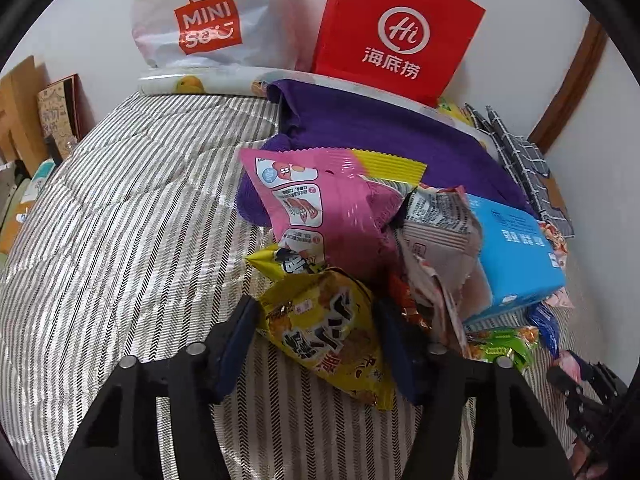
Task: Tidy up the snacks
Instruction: 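Grasp the yellow chip bag with the left gripper while the right gripper lifts the pink pastry, then carry the pink pastry and yellow chip bag onto the purple towel and release both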
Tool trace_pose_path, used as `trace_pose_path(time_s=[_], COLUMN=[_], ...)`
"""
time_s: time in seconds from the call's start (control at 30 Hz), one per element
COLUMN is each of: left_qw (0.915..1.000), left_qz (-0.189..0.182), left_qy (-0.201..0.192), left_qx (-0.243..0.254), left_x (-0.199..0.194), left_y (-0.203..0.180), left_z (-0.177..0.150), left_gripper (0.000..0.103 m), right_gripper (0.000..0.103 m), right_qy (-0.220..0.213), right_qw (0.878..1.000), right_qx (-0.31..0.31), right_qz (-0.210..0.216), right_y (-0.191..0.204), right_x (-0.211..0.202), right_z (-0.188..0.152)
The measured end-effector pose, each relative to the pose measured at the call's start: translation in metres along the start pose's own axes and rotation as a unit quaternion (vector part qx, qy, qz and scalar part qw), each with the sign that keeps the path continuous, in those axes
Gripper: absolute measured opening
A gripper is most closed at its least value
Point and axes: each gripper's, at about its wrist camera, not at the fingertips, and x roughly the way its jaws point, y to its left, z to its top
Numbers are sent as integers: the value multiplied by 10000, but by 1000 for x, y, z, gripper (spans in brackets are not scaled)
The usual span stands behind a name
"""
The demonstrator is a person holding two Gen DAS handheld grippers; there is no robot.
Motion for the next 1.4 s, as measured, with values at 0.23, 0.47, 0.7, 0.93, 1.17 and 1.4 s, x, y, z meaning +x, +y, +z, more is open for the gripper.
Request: trace_pose_path(time_s=[0.23, 0.47, 0.7, 0.93, 1.17, 1.4], left_qw=[9999, 9994, 9986, 9977, 9966, 9945], left_qz=[-98, -165, -140, -210, -362, -615], left_qy=[-124, -258, -475, -629, -738, -830], left_qx=[19, -165, -207, -126, -1, 142], left_x=[-22, -48, -77, -97, -113, -117], left_y=[13, 27, 28, 14, -9, -30], left_z=[-6, -20, -34, -45, -42, -31], left_gripper=[48, 47, 47, 47, 47, 47], right_gripper=[44, 44, 44, 44, 44, 44], right_qy=[-52, -264, -494, -686, -814, -1008], right_qw=[9996, 9988, 9976, 9964, 9954, 9941], right_qx=[276, 399, 476, 501, 508, 381], right_qz=[10, 56, 73, 47, 23, 118], right_y=[-2, 3, 6, 9, 13, 23], right_x=[-8, -29, -48, -62, -77, -89], right_z=[-2, -2, -1, 2, 6, 26])
